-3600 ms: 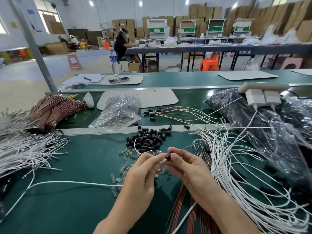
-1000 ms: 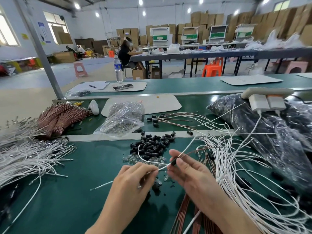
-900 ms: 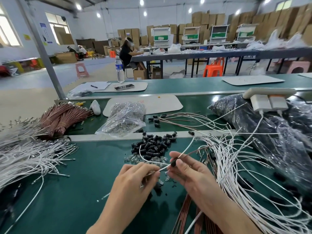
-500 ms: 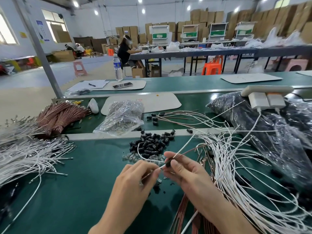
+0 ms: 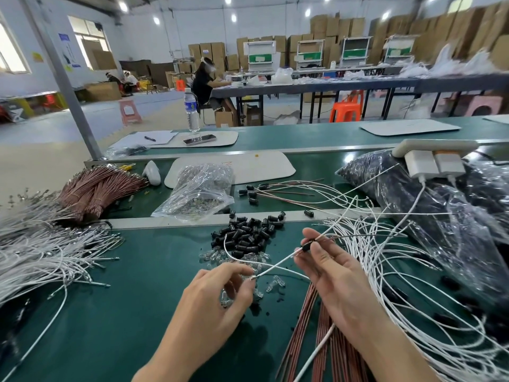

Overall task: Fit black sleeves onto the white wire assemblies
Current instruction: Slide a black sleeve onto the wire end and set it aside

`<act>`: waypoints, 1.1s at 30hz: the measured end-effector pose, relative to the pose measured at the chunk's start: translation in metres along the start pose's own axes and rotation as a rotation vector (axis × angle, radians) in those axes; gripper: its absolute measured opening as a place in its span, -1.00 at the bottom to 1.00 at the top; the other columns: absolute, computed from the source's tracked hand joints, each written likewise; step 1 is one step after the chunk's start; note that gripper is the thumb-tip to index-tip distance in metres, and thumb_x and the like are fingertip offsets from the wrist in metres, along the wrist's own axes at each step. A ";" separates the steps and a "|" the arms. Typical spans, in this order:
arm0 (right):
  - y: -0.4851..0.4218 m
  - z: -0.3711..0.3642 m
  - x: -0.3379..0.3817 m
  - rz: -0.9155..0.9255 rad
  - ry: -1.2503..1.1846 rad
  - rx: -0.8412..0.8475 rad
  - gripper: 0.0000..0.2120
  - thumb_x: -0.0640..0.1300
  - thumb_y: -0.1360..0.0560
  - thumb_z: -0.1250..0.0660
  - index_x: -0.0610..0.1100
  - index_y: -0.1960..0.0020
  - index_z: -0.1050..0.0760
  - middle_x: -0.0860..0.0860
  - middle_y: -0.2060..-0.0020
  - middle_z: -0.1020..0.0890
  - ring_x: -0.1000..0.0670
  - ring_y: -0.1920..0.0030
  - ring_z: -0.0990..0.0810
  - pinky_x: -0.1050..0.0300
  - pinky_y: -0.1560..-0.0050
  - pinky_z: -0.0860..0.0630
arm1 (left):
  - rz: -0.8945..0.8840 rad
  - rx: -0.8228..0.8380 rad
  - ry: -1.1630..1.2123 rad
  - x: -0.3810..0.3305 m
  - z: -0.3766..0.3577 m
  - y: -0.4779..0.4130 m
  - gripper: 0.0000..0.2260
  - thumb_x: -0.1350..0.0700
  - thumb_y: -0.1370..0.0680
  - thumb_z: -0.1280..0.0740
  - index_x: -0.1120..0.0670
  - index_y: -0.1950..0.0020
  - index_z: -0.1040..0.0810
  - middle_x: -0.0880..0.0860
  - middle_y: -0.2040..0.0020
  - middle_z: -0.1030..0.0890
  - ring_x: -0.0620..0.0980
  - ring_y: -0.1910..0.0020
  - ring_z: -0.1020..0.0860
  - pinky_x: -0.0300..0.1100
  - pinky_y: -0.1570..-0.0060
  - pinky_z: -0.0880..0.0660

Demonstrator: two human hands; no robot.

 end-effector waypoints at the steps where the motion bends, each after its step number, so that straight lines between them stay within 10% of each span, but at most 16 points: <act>1: 0.000 0.000 0.001 0.008 0.005 0.003 -0.67 -0.26 -0.41 -0.34 -0.26 -0.15 -0.64 -0.14 0.10 -0.69 -0.05 0.11 -0.69 0.08 -0.04 -0.68 | -0.011 0.002 -0.011 -0.002 0.000 0.000 -0.82 -0.27 -0.56 -0.20 -0.27 -0.01 -0.54 -0.32 0.06 -0.59 -0.18 0.02 -0.55 -0.30 0.06 -0.46; 33: 0.008 -0.024 -0.034 -0.071 0.186 0.202 -0.74 -0.20 -0.46 -0.41 -0.15 -0.12 -0.70 -0.11 0.06 -0.70 -0.06 0.01 -0.69 0.14 -0.06 -0.63 | 0.080 -0.029 0.264 0.004 -0.013 -0.002 -0.86 -0.22 -0.60 -0.24 -0.23 0.02 -0.54 -0.15 0.20 -0.63 -0.09 0.21 -0.60 -0.43 0.26 -0.44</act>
Point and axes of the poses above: each hand's wrist, its own y-axis away from the middle knuckle, its own z-axis out of the back of the hand, x = y × z, the point moved 8 cm from there along -y, towards the middle knuckle
